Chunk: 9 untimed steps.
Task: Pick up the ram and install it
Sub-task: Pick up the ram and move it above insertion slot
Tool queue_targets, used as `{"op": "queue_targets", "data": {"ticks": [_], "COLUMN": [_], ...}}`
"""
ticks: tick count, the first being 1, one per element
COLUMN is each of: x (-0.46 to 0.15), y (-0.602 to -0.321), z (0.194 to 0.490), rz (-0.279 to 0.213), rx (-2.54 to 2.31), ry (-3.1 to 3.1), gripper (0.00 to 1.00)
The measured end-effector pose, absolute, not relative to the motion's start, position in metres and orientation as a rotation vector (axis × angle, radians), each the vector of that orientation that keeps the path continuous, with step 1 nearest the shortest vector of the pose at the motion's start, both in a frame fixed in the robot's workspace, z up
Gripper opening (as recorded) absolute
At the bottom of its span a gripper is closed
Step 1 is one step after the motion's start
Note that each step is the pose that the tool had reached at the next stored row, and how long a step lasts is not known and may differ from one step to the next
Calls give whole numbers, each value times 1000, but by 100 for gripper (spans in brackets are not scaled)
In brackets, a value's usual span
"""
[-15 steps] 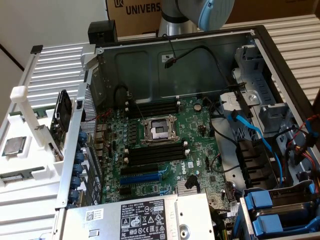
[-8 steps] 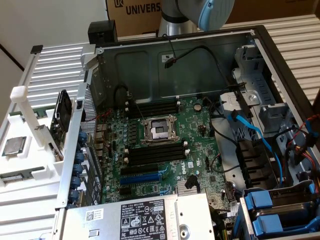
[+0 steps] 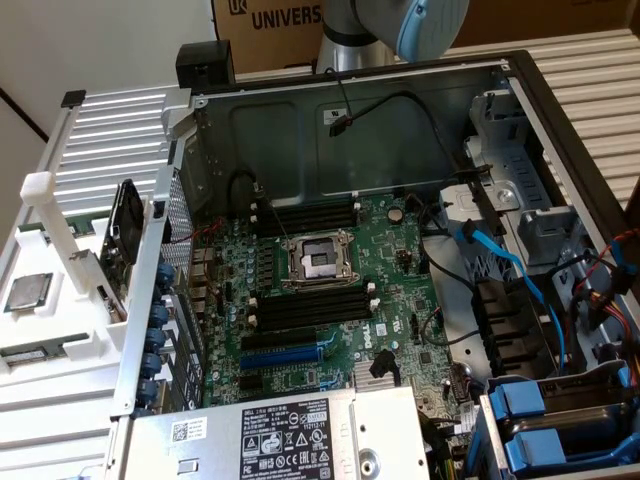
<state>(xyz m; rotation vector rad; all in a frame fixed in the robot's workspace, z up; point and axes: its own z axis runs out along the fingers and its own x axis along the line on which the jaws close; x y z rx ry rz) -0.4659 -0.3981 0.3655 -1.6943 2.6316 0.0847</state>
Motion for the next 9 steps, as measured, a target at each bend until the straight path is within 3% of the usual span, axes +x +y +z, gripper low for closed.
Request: {"op": "queue_targets", "data": {"ticks": [9], "x": [-466], "y": [-398], "z": [359], "rz": [56], "rx": [-1940], "ry": [2426], "gripper": [11]}}
